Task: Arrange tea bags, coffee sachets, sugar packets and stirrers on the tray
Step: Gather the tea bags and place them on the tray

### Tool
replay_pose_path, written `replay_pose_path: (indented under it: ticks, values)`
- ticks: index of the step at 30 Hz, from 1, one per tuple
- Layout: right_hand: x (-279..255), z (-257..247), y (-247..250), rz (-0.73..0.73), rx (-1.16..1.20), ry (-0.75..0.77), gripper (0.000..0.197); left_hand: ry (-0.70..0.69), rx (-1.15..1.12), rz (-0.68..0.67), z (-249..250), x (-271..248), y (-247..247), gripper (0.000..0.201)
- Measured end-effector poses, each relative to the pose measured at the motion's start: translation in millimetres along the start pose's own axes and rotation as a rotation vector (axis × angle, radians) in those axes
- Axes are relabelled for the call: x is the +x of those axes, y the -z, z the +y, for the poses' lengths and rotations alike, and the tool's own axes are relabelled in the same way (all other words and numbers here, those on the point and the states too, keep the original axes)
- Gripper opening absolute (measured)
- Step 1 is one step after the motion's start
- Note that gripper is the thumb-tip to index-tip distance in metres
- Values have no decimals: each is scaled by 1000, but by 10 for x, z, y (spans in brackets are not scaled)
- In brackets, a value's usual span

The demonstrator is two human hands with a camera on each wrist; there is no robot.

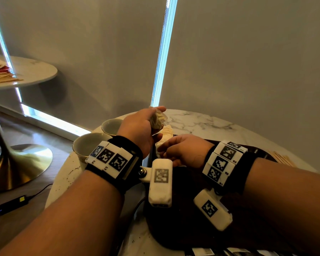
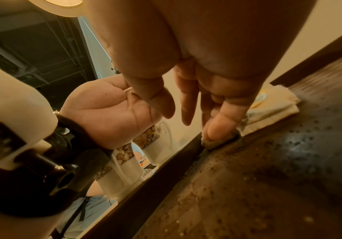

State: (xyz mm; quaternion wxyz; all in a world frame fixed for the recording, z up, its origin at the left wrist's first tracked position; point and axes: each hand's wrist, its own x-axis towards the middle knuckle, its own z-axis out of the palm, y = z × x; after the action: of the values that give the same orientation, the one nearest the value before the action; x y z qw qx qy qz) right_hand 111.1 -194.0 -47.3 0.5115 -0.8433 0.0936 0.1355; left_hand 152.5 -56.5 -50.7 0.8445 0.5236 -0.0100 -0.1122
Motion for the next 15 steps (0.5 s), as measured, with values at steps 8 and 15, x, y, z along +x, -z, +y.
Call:
replay_pose_path:
  ticks: [8,15]
  values:
    - [-5,-10,77,91,84,128,17,-49,51,30,16,-14,15,20]
    - [41,-20,231,225,279,312,30,-41,70,-12,12,-30,18,7]
